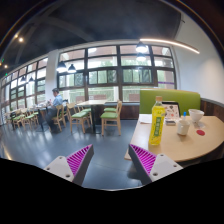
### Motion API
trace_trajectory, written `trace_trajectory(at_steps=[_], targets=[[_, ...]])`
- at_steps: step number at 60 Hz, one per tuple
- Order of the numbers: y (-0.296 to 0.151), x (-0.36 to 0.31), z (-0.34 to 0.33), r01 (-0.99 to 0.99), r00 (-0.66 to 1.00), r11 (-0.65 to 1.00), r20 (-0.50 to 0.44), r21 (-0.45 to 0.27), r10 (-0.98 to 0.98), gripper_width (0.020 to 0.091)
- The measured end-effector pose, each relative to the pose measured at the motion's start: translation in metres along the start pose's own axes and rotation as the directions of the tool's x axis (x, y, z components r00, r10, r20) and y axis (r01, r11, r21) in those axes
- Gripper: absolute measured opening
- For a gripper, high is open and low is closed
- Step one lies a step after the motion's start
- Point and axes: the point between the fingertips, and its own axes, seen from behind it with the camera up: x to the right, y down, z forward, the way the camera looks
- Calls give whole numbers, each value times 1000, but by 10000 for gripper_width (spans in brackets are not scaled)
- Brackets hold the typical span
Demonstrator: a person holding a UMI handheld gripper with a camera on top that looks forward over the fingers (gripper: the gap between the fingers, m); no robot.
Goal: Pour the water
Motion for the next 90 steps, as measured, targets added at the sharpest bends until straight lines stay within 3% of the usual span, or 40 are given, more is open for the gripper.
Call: trace_trajectory(at_steps=[9, 21, 39, 49, 50, 54, 64, 81, 85, 90], targets=[[-12, 19, -2, 11, 999, 1000, -42, 10, -11, 807], [-22, 100, 20, 27, 984, 1000, -178, -9, -28, 809], [-22, 204, 125, -21, 960, 993, -280, -120, -14, 809], [-32, 216, 180, -43, 955, 994, -297, -105, 10, 801], [-34, 216, 185, -42, 955, 994, -298, -99, 11, 785], [-32, 225, 204, -24, 948, 995, -318, -98, -8, 413], [-39, 232, 221, 45, 950, 998, -308, -41, -56, 290], [-41, 235, 226, -10, 969, 999, -249, -33, 2, 289], [-44, 249, 237, -107, 971, 994, -217, -17, 100, 290], [-72, 238, 233, -318, 938, 947, -130, 55, 322, 289]])
